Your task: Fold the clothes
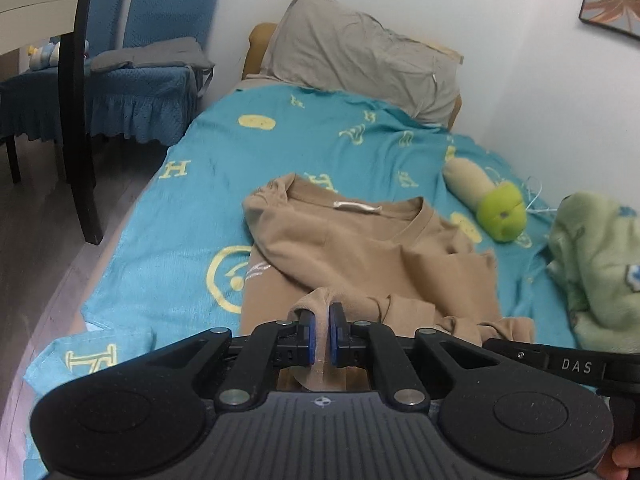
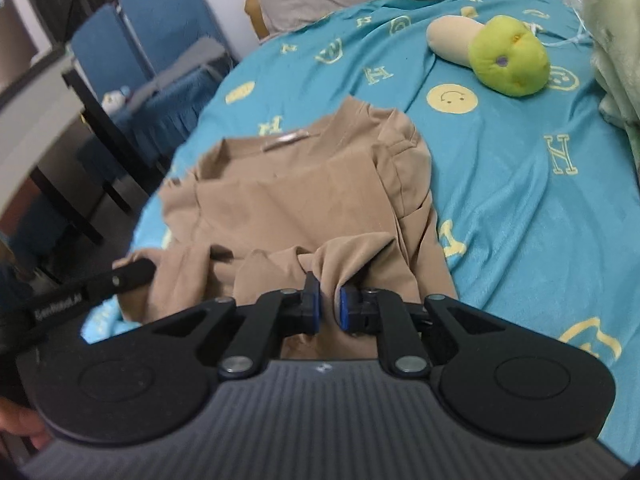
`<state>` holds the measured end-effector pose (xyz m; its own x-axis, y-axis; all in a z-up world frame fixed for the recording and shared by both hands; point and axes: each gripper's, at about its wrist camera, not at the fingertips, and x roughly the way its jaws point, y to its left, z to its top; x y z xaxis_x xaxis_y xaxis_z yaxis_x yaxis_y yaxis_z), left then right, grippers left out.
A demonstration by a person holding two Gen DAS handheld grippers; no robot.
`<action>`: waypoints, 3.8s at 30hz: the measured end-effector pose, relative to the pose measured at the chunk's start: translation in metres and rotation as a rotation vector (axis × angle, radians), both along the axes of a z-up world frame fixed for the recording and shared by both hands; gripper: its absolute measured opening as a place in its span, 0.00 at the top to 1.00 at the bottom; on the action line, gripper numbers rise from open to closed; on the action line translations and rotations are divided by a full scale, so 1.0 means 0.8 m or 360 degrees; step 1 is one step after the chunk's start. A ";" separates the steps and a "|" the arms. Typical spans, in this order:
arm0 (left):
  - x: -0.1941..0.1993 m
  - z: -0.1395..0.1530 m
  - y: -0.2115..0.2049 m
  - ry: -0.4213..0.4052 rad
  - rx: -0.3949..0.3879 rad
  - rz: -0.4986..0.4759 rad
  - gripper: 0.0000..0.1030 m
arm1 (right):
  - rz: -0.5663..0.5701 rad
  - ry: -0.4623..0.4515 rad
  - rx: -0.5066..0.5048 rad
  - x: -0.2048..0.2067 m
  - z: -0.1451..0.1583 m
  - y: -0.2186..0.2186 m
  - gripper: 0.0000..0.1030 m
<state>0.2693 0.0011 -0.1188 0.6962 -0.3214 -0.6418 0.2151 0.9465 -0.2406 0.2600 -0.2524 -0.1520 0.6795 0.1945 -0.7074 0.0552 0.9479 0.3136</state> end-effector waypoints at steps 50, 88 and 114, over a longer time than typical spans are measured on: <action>-0.155 -0.069 0.101 0.0491 -0.0933 0.0596 0.89 | -0.0296 -0.0214 0.0128 -0.143 0.077 -0.024 0.10; -0.157 -0.046 0.097 0.0388 -0.1142 0.0554 0.91 | -0.0290 0.0408 0.1376 -0.154 -0.025 -0.032 0.09; -0.138 -0.105 0.099 0.0708 -0.1198 0.0618 0.70 | -0.0845 0.0148 0.1140 -0.168 -0.037 -0.067 0.87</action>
